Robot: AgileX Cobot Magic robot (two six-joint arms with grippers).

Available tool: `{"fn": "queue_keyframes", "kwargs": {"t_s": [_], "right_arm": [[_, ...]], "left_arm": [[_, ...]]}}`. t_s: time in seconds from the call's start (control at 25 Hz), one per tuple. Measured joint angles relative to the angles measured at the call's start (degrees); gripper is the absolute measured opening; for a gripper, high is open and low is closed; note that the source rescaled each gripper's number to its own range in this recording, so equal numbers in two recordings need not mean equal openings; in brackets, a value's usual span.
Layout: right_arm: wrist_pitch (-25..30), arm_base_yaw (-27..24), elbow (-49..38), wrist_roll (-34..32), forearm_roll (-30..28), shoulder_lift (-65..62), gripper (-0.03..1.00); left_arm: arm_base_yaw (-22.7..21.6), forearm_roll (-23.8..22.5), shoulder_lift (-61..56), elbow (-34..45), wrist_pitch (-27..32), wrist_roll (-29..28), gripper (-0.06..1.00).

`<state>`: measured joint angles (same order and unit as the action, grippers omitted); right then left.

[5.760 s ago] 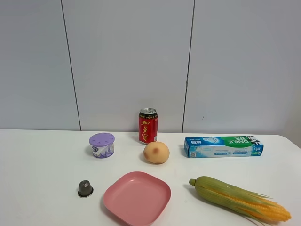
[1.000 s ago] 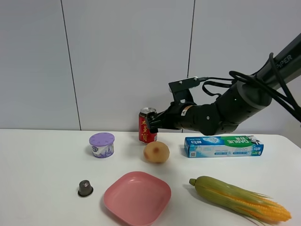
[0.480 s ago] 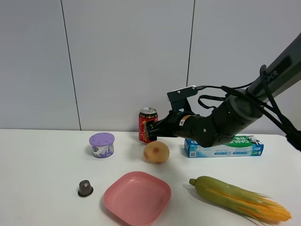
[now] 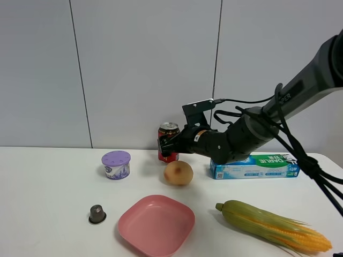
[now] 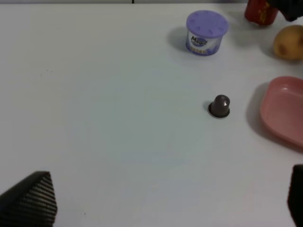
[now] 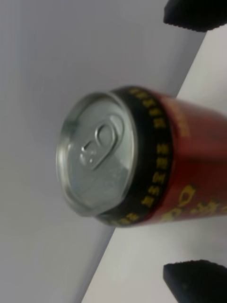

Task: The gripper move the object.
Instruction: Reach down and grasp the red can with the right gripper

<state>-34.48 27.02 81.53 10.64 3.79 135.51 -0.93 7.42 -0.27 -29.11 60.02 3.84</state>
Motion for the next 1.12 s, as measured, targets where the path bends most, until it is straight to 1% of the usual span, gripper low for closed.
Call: {"fn": "queue_keyframes", "kwargs": {"t_s": [0.36, 0.8, 1.12], "right_arm": [[1.64, 0.84, 5.07, -0.52, -2.44, 3.91, 0.97], [1.33, 0.84, 6.45, -0.54, -2.43, 6.19, 0.97], [3.26, 0.84, 13.97, -0.58, -2.31, 9.97, 0.97]], "left_arm": [[0.0, 0.0, 0.0, 0.0, 0.0, 0.0, 1.0], [0.0, 0.04, 0.0, 0.0, 0.0, 0.0, 1.0], [0.0, 0.04, 0.0, 0.0, 0.0, 0.0, 1.0]]}}
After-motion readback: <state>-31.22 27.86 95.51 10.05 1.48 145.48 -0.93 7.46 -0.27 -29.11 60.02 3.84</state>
